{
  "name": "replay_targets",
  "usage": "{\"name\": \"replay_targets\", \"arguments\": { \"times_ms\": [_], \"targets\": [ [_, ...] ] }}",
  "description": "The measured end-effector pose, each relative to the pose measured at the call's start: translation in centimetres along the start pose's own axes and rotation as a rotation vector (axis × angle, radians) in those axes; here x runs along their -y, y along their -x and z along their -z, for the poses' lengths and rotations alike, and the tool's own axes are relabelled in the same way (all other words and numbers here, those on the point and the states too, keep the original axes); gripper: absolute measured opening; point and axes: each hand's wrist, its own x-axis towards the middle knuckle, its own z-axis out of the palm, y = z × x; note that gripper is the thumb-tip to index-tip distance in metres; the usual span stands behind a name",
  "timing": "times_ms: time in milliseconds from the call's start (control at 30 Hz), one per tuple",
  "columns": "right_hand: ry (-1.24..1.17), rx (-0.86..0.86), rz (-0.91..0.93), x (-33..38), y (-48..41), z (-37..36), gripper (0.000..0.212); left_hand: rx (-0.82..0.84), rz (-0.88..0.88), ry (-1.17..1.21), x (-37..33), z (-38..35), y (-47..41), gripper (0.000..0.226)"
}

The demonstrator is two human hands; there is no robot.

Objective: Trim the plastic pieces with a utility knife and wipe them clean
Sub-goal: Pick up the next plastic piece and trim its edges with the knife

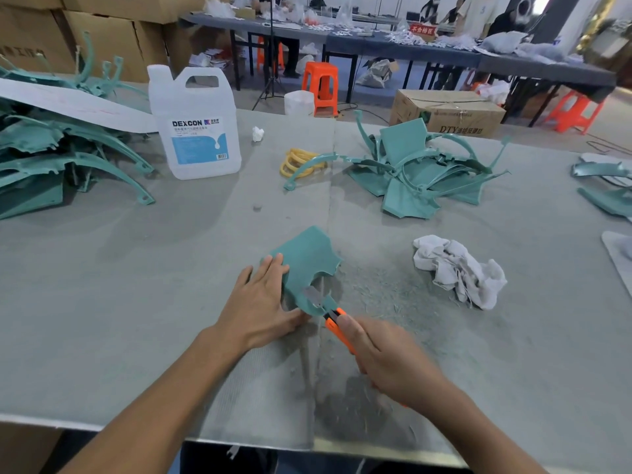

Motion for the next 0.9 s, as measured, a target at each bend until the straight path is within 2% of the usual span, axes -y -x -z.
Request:
{"name": "replay_targets", "arguments": {
  "times_ms": [133,400,633,767,900],
  "targets": [
    [0.036,-0.026,0.009,0.6,-0.6,0.1,0.076,-0.01,0.008,0.058,-0.2,0.5,0.1,0.115],
    [0.27,-0.095,-0.01,-0.5,-3.7,0.5,0.062,-0.064,0.005,0.17,-0.1,1.0,0.0,0.111],
    [0.45,-0.235,-0.002,-1.4,-5.1,1.7,0.065,-0.033,0.069,0.278,0.7,1.4,-0.4,0.11],
    [0.154,-0.266,-0.078,-1.9,-4.6,1.8,0.072,-0.079,-0.041,0.148,-0.1,1.7,-0.2,0.082],
    [-0.184,-0.314,-0.146,-2.4,-3.3,2.3,0.065,-0.303,-0.126,0.134,-1.5,4.0,-0.2,0.054]
  ]
}}
